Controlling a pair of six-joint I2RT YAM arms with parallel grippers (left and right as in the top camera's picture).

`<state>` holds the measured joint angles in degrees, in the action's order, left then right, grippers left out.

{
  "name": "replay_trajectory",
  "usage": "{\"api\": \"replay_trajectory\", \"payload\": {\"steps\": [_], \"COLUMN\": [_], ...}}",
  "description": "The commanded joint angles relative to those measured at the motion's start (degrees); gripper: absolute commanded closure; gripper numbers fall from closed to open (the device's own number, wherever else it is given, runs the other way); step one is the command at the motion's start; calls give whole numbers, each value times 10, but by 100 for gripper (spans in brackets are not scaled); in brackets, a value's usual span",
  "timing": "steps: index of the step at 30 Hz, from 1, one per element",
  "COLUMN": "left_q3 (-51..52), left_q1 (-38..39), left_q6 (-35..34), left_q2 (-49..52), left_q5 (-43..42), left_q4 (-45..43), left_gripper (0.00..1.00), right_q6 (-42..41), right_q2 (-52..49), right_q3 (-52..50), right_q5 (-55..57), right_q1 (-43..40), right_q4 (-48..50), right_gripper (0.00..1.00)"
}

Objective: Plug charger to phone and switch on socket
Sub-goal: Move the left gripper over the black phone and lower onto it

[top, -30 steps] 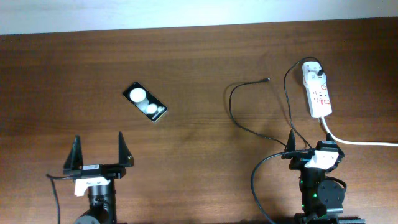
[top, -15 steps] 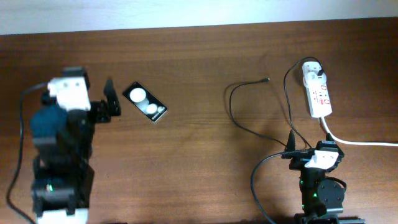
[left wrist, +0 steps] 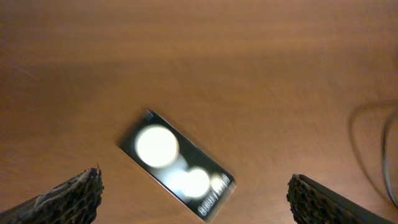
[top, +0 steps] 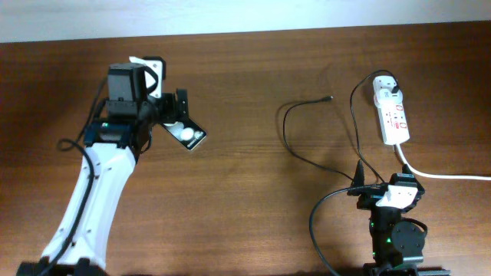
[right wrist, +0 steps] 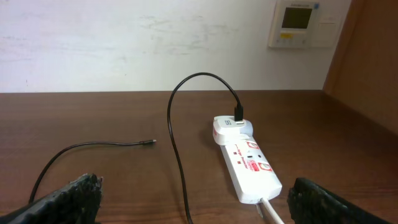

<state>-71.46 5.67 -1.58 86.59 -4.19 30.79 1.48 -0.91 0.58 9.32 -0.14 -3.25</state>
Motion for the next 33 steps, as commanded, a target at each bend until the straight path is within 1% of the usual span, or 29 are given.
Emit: {"api": "replay_trajectory", "payload": {"steps": [1,2,3,5,6,7,8,9,11,13,16,18,19,22,33], "left_q3": [-7,-7,-7,-7,-7,-7,-7,-11,-20,-41,-54,-54,-54,-54,-54], "left_q1": [2,3,3,14,27,41,53,77,86,80,76,70,61,47,48], "left_q6": [-8,-8,-71,-237,-288,-315,-327,-328,-343,-364,-370,-418,-440,-440,-440], "left_q2": [45,55,66,87,99,109,117,139,165,205,254,276,288,304,311], "left_q5": [-98,-98,-71,26,70,104,129,175,195,194,197,199,184,164,167], "left_q4": [3,-14,-27,-28,-28,-29,-30,-33,-26,-12,-25,-29,-31,-35,-43], "left_gripper": [1,1,1,1,1,1,1,1,1,1,1,1,1,1,1], "right_q6": [-5,-5,-5,-5,-5,-5,-5,-5,-5,-5,-5,-5,-5,-5,-5], "right_q2": [4,4,4,4,4,4,4,4,4,4,4,4,4,4,4], "right_q3": [-3,-3,-3,-3,-3,-3,-3,-3,-3,-3,-3,-3,-3,-3,-3], "right_q5": [3,3,3,3,3,3,3,3,3,3,3,3,3,3,3], "right_q1": [-2,-2,-2,-2,-2,-2,-2,-2,-2,-2,-2,-2,-2,-2,-2], "right_q4": [-4,-4,-5,-4,-4,-4,-4,-4,-4,-4,-4,-4,-4,-5,-5], "right_gripper": [1,1,2,1,2,1,1,1,1,1,1,1,1,1,1]}}
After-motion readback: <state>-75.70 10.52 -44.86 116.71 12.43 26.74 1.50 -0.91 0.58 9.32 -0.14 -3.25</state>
